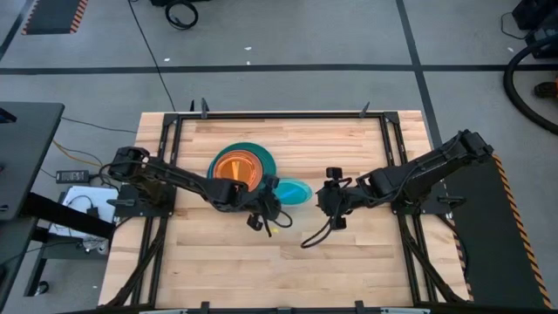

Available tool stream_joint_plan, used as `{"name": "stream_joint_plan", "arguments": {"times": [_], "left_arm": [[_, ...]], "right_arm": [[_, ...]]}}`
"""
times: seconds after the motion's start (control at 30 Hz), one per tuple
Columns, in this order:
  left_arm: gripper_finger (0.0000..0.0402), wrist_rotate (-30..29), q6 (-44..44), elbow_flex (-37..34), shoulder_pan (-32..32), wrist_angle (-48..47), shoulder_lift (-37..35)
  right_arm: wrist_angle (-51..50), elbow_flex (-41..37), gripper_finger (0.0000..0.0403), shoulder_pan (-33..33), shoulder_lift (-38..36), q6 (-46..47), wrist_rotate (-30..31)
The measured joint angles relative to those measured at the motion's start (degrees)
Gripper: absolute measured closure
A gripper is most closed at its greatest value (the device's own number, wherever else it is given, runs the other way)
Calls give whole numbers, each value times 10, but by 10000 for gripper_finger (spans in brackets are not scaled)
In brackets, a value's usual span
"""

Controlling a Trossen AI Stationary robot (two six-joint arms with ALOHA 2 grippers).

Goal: Stack plastic plates
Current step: Stack the transparent blue plate on the transparent orange plate

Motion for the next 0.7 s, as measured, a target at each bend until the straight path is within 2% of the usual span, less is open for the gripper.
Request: {"name": "stream_joint_plan", "arguments": {"times": [0.17,0.37,0.7], "left_arm": [[391,-12,-41,0,-16,-45,-28],[391,-54,-91,0,-30,-102,-77],[391,-109,-226,0,-66,-254,-142]], "right_arm": [[11,0,222,0,0,0,4],[13,0,222,0,1,11,4],[11,0,222,0,1,25,5]]}}
